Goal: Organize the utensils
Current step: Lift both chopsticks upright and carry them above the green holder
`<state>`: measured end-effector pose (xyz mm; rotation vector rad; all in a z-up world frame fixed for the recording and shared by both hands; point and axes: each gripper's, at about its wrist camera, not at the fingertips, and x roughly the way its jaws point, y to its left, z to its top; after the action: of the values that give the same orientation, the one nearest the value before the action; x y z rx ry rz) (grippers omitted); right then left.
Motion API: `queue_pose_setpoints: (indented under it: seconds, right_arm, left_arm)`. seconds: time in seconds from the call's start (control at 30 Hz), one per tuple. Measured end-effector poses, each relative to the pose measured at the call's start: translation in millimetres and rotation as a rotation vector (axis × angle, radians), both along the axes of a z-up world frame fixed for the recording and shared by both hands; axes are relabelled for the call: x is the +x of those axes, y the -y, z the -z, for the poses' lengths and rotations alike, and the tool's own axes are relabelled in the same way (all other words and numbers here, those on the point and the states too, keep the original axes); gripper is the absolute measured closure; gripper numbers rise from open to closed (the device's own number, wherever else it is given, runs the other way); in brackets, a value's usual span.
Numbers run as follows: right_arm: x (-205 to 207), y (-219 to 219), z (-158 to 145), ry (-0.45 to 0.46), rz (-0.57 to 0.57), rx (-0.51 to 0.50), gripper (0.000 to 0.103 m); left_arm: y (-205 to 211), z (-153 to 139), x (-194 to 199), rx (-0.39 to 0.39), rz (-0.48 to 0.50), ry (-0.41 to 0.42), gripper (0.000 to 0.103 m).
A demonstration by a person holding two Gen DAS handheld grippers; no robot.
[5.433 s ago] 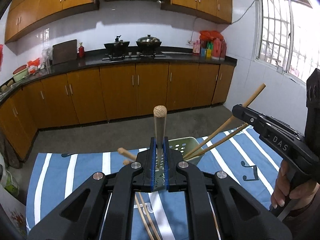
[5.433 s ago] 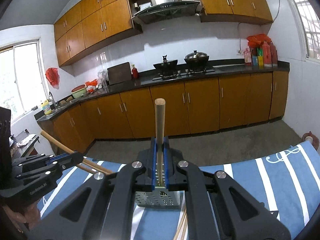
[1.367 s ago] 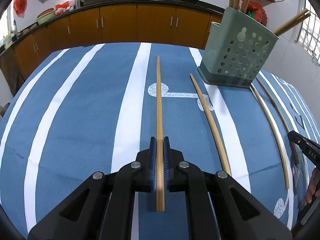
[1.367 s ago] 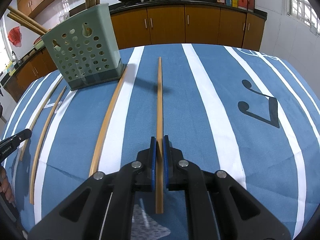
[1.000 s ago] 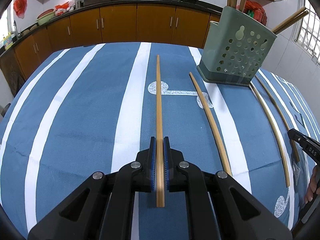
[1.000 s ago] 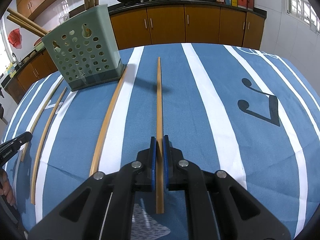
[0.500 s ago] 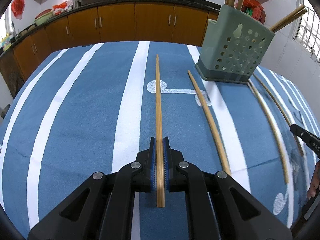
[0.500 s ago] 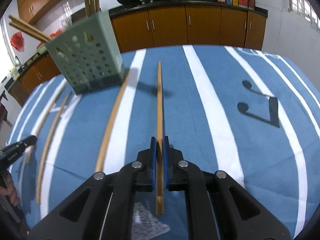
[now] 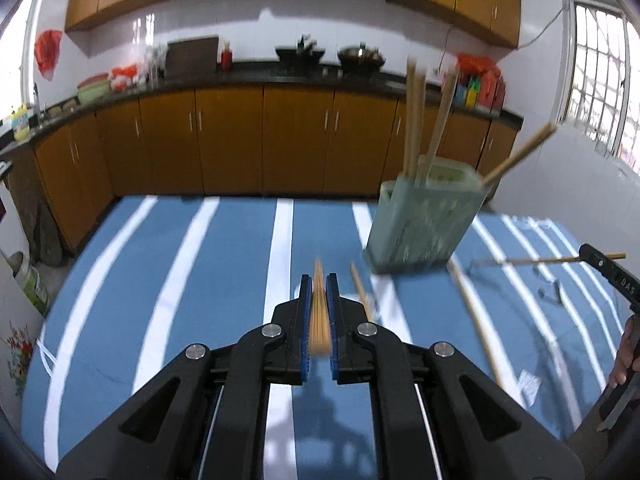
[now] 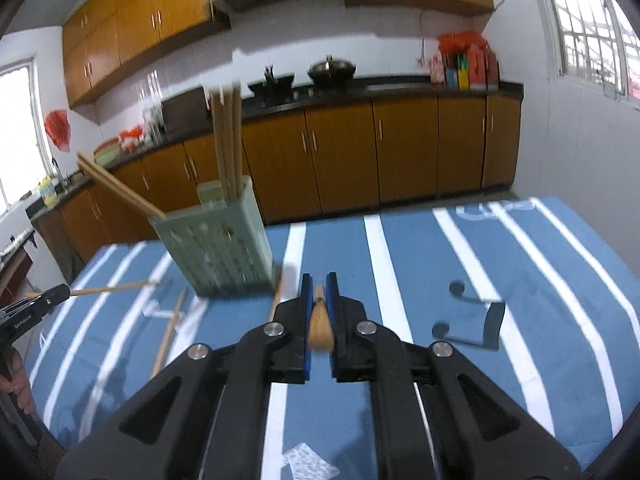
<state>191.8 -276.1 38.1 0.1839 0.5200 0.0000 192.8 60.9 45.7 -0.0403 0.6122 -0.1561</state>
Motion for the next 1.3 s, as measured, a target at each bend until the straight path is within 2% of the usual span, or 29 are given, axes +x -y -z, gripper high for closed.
queue_pose_setpoints:
  seconds: [0.2, 0.53, 0.67, 0.83, 1.03, 1.17, 1.3]
  right_arm:
    - [-4, -1, -16, 0.055, 0.007, -0.002, 0.095]
    - [-5, -5, -29, 0.085, 0.0, -0.02, 0.095]
    - [-5, -5, -49, 0.107, -0.021, -0.015, 0.095]
    - [-11, -6, -84, 0.159, -0.082, 0.056, 0.095]
    - [-15, -12, -129, 0.276, -0.135, 0.119, 0.095]
    - [-11, -22, -152, 0.36, -0.137, 0.121, 0.096]
    - [3, -31, -162, 0.411, -0.124, 0.093, 0.095]
  left_arm:
    - [0, -23, -5, -0.011, -0.003, 0.069, 0.096]
    - [2, -32, -4, -0.018, 0.007, 0.081, 0.096]
    - [4, -44, -9, -0.03, 0.034, 0.101, 0.096]
    - [12, -65, -20, -0.054, 0.091, 0.139, 0.096]
    - [35, -101, -26, -0.078, 0.152, 0.23, 0.096]
    - [54, -127, -22, -0.091, 0.16, 0.324, 0.096]
    - [69, -147, -7, -0.098, 0.134, 0.4, 0.096]
